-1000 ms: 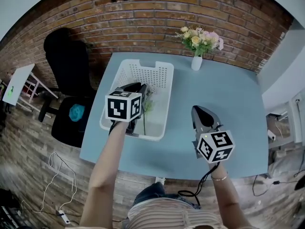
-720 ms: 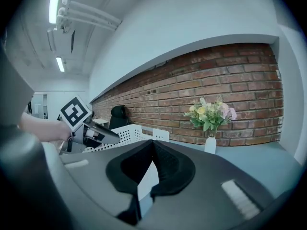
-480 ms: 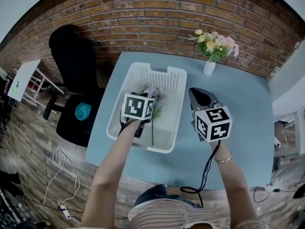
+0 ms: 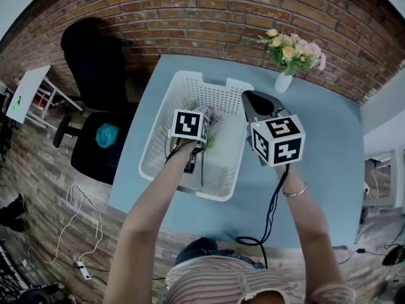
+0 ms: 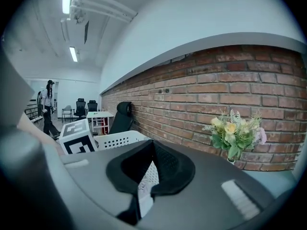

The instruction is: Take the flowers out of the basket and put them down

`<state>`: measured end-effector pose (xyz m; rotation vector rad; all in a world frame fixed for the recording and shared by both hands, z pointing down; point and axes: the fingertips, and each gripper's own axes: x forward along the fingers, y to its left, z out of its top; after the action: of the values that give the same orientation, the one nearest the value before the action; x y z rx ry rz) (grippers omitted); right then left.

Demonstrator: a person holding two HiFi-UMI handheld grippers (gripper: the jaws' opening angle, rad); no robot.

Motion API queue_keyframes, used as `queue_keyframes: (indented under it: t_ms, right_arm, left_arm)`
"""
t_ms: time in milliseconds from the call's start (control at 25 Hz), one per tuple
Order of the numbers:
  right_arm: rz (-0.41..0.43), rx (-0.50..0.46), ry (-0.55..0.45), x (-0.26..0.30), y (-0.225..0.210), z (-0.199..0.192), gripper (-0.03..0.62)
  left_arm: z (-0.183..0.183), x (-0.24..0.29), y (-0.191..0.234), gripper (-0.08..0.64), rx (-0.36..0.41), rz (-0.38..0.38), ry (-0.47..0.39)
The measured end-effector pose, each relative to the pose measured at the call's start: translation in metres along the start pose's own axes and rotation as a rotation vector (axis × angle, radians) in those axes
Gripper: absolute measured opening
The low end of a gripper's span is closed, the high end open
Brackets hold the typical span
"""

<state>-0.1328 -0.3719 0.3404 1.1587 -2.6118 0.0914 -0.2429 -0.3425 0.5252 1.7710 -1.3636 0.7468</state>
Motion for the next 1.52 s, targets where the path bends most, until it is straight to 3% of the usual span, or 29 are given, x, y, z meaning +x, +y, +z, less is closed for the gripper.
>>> queue_keyframes:
  t_ms: [160,400,680,1000,1280,1520]
  right_arm:
    - [0.016,0.004,0.019,0.011,0.006,-0.001,0.006]
    - [0.081,0.012,0.063,0.029,0.021,-0.004,0.006]
    - [0.091,0.020,0.060,0.036,0.029,-0.001,0.006]
    - [0.079,0.026,0.060,0.040,0.025,0.000,0.006]
    - [0.060,0.015,0.053,0.034,0.018,0.003,0.006]
    - [0.044,0.015,0.048,0.027,0.017,0.005,0.006]
  left_arm:
    - [-0.014,0.012,0.010,0.199,0.023,0.063,0.068]
    - [-0.023,0.034,0.018,0.196,0.060,0.148,0.102]
    - [-0.051,0.057,0.019,0.198,0.066,0.166,0.232]
    - [-0.062,0.075,0.019,0.164,0.056,0.170,0.316]
    - [-0.054,0.072,0.021,0.084,0.031,0.164,0.285]
    - [-0.038,0.054,0.016,0.069,0.003,0.108,0.210]
